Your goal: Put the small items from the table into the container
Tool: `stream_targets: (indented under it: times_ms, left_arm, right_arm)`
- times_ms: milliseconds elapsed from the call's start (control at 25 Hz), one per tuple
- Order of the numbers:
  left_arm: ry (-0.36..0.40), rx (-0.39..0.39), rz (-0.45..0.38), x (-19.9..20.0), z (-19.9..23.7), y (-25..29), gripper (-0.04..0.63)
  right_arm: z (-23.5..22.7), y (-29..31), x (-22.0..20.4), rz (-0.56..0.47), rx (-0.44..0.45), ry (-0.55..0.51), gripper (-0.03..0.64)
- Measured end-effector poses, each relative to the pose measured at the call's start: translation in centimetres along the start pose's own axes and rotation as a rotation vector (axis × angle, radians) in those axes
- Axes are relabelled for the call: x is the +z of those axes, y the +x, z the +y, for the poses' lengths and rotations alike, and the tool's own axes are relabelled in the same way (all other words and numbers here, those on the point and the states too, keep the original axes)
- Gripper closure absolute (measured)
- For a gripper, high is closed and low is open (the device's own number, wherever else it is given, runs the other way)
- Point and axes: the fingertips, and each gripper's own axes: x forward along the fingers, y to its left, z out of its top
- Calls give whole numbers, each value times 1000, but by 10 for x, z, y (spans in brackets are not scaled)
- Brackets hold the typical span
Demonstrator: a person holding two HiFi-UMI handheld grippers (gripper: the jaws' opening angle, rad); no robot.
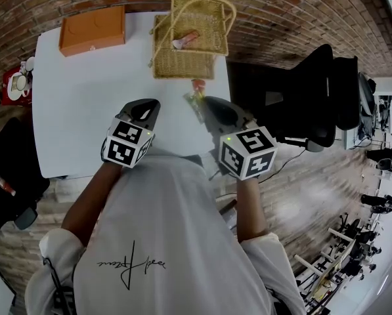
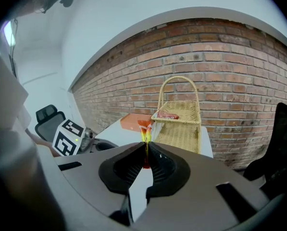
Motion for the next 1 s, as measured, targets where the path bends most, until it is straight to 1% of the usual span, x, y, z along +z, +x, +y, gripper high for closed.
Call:
stream_targets:
  times_ms: [400,640,1000]
  left_arm:
    - [-2,3,0,-1,3,0,584]
    - [3,14,8,-4,6,1,584]
    - [-24,26,15,-4,11,2,584]
  right_arm:
    - [-21,-5,34,-47,-31,-43,581]
    - [-30,-1,43,-39,-30,-73,580]
    - [-46,8,63,-48,-43,-99,581]
